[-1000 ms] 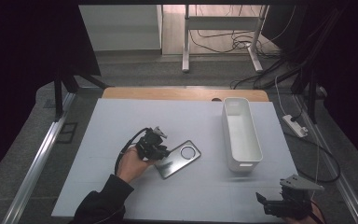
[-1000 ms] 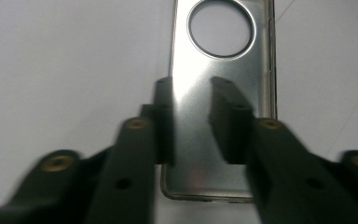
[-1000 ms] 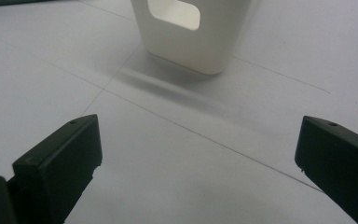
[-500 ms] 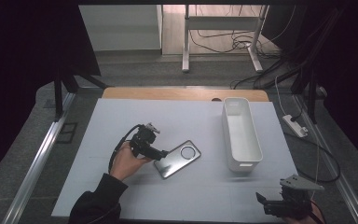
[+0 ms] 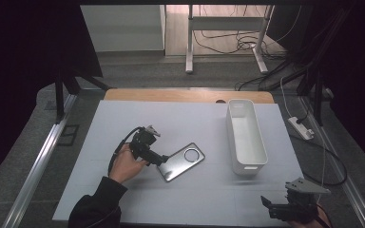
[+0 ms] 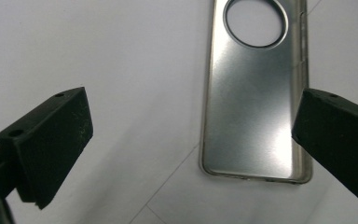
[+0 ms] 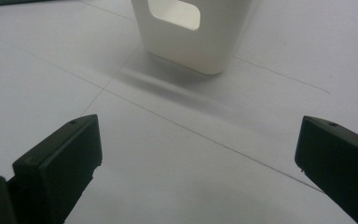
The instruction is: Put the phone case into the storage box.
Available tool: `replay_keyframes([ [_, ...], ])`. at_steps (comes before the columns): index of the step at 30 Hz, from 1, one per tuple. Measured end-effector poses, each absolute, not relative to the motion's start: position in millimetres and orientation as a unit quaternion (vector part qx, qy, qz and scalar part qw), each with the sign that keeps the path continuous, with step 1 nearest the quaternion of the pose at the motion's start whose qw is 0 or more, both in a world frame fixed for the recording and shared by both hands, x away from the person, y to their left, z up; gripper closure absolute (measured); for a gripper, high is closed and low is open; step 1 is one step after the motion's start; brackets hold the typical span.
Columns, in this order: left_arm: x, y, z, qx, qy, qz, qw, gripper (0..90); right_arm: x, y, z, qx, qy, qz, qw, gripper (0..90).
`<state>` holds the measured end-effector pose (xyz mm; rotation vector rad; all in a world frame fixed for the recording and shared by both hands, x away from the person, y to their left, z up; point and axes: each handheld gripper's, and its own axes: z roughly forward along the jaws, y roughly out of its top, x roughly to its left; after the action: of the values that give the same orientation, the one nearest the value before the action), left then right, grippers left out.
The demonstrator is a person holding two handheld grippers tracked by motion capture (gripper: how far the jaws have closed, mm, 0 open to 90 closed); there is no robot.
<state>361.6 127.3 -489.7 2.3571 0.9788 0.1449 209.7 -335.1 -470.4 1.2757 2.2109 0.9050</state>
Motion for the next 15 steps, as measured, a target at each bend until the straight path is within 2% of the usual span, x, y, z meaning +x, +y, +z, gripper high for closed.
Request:
replay_keyframes([
  [15,363,120,-524,0.899,0.359,0.047,0.246,0.0,210,-335,-470,0.459,0.798,0.327,0.214,0.9],
])
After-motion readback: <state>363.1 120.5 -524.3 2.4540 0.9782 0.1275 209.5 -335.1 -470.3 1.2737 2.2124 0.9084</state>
